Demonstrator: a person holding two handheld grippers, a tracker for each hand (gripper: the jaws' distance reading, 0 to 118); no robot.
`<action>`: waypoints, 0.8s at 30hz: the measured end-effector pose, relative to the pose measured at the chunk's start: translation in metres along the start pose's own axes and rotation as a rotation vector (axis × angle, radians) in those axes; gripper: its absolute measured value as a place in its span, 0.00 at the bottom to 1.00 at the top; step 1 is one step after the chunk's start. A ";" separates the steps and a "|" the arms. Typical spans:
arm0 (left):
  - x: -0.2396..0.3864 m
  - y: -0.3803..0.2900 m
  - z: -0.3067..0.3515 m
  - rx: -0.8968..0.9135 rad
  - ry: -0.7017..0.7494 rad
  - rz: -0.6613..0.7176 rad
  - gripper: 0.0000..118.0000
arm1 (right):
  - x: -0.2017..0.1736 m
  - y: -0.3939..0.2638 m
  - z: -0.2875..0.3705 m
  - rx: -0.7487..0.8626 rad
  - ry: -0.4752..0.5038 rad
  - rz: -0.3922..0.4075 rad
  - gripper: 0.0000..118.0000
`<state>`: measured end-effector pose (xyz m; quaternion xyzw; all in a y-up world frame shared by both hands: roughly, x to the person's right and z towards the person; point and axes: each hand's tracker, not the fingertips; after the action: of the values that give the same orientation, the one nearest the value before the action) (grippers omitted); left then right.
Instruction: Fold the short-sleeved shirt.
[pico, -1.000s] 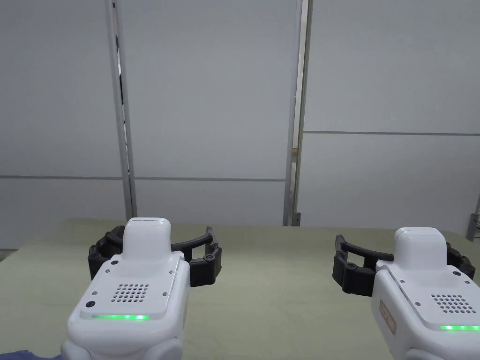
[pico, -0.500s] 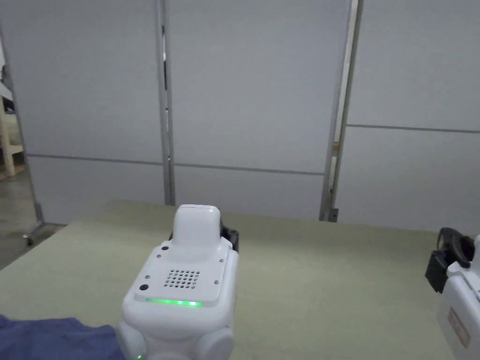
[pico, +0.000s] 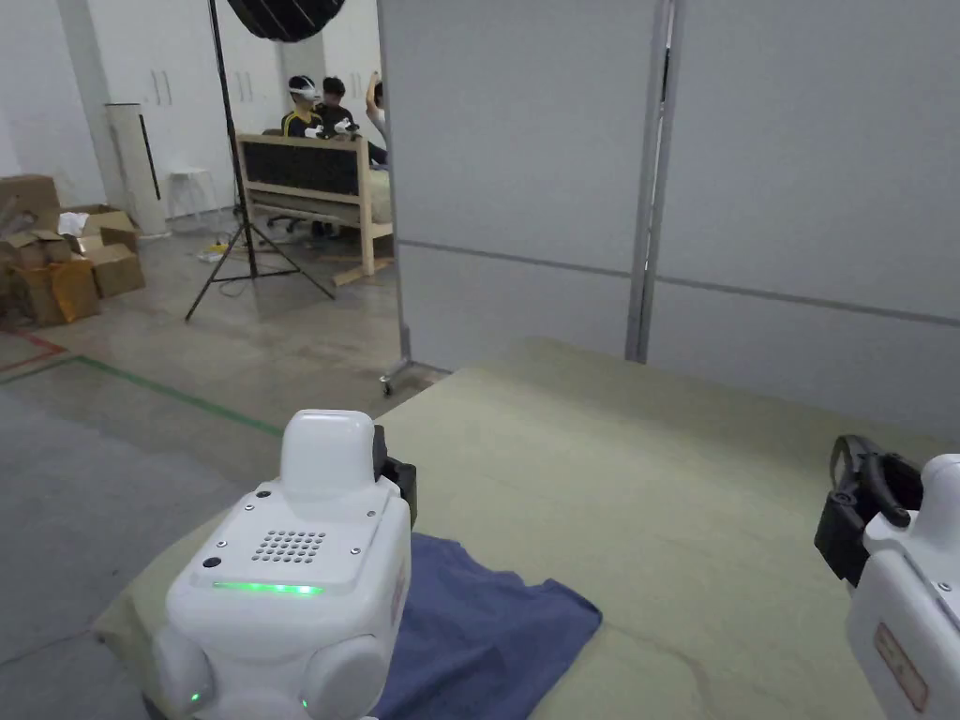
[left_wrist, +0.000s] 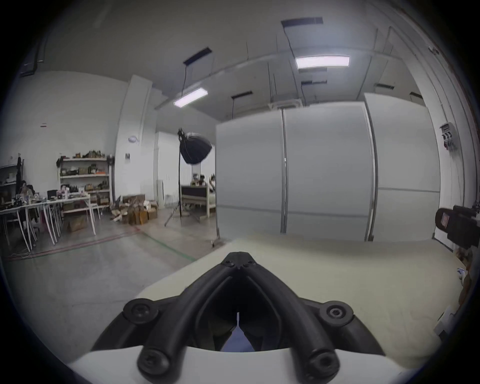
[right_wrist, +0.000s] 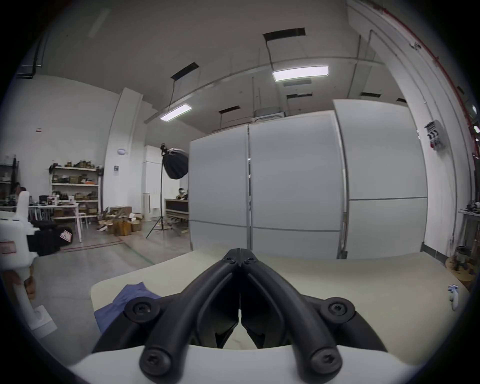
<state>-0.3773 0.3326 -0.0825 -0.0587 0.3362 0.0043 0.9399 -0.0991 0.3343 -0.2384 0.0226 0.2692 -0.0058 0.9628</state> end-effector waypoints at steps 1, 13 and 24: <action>0.002 -0.009 -0.012 -0.043 -0.026 -0.004 0.00 | -0.001 -0.006 -0.004 -0.007 -0.003 0.010 0.02; 0.111 -0.188 -0.188 -0.796 -0.202 -0.099 1.00 | 0.051 -0.086 -0.069 -0.222 -0.107 0.044 0.02; 0.079 -0.234 -0.265 -0.823 -0.079 0.038 0.12 | 0.066 -0.131 -0.113 -0.316 -0.132 -0.002 0.02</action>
<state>-0.4722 0.0678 -0.3108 -0.4232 0.2709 0.1582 0.8500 -0.1043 0.2084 -0.3740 -0.1299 0.2030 0.0344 0.9699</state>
